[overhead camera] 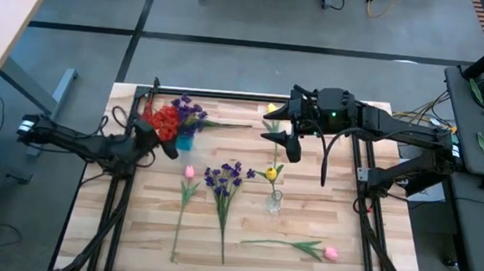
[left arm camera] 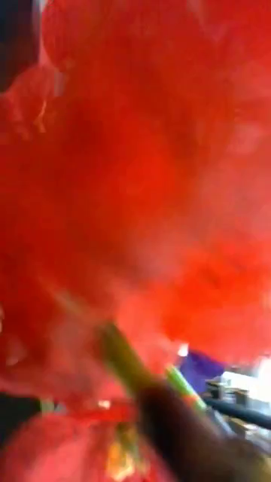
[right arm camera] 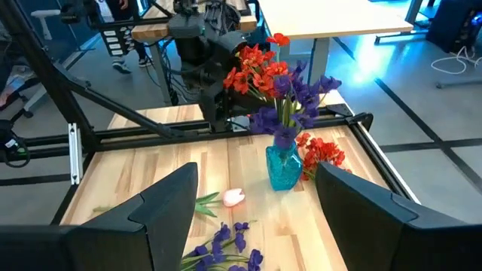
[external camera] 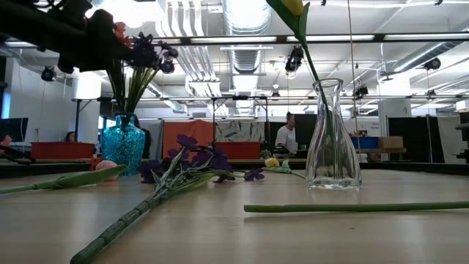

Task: Sort flowers into vase by color
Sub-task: Put the bottom red flowers into the blue vase

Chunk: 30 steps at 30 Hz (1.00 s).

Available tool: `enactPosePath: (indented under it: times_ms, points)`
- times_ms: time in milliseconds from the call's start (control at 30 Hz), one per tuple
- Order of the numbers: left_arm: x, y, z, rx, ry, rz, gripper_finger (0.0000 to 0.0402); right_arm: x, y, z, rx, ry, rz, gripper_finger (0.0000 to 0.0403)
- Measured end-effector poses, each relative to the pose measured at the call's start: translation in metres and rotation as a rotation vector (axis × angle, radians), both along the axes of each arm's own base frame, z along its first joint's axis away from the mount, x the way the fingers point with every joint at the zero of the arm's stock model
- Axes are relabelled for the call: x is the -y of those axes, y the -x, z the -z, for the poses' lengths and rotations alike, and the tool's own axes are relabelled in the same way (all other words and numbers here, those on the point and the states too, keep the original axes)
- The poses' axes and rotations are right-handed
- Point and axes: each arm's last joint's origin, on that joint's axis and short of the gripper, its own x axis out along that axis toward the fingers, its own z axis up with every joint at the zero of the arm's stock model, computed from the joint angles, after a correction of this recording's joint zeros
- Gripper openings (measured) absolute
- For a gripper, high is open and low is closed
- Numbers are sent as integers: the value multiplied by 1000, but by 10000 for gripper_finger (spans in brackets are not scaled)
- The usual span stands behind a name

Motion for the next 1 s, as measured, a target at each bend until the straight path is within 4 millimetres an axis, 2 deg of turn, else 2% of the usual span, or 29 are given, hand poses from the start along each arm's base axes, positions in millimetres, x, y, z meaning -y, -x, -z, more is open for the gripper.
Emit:
enactPosePath:
  times_ms: [200, 400, 567, 733, 833, 1000]
  points:
    - [1, 13, -25, -118, 178, 17, 368, 1, 1, 3, -31, -10, 48, 261]
    - [3, 17, -50, -181, 387, 90, 377, 15, 5, 8, -92, 8, 245, 260]
    - [8, 11, -75, -217, 493, 198, 378, 48, 15, 12, -130, -51, 397, 260]
    - [6, 20, -99, -307, 545, 153, 378, 88, 30, 20, -188, -101, 550, 260]
    - [4, 27, -112, -348, 584, 94, 378, 108, 33, 31, -247, -126, 616, 260]
    - [3, 33, -132, -383, 590, 66, 378, 140, 25, 60, -363, -176, 675, 260]
